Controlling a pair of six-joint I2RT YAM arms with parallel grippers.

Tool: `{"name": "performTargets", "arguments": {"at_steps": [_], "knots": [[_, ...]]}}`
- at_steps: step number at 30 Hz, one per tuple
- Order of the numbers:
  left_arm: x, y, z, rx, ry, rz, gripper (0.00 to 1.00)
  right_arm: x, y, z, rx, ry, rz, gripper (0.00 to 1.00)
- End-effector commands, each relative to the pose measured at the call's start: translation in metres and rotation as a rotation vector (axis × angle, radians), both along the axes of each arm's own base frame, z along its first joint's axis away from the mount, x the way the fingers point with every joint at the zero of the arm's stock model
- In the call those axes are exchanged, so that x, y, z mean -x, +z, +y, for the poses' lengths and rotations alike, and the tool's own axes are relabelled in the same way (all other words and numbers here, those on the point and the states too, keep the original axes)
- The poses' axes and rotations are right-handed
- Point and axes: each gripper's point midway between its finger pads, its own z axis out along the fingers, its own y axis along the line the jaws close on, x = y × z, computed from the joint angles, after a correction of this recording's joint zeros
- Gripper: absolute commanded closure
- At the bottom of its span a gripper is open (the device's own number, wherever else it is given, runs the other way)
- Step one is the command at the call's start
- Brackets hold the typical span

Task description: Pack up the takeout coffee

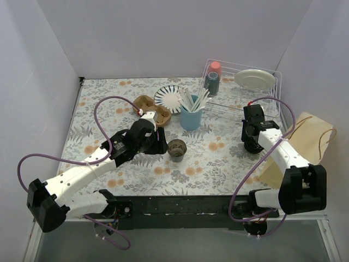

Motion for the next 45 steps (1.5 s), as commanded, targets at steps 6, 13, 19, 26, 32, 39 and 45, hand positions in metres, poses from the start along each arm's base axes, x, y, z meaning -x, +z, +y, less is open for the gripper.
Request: {"name": "performTargets", "arguments": {"at_steps": [6, 13, 19, 26, 32, 39, 45], "knots": [[-0.007, 0.03, 0.006, 0.055, 0.061, -0.063, 0.46, -0.006, 0.058, 0.036, -0.187, 0.097, -0.111, 0.85], [-0.002, 0.052, -0.003, 0.135, 0.042, -0.067, 0.46, 0.007, 0.14, 0.124, -0.594, 0.495, -0.311, 0.87], [-0.001, 0.068, -0.007, 0.196, 0.037, -0.081, 0.46, 0.005, 0.134, 0.079, -0.4, 0.296, -0.331, 0.88], [0.005, 0.062, 0.0, 0.186, 0.045, -0.072, 0.45, 0.006, 0.095, 0.0, -0.022, 0.059, -0.257, 0.88], [0.004, 0.063, 0.002, 0.181, 0.055, -0.085, 0.44, -0.012, 0.063, -0.003, 0.016, 0.045, -0.218, 0.87], [0.001, 0.057, 0.003, 0.142, 0.055, -0.074, 0.44, -0.021, 0.022, -0.006, 0.041, -0.004, -0.092, 0.86], [0.0, 0.055, 0.008, 0.12, 0.067, -0.085, 0.44, -0.02, 0.003, -0.017, 0.096, -0.034, -0.052, 0.86]]}}
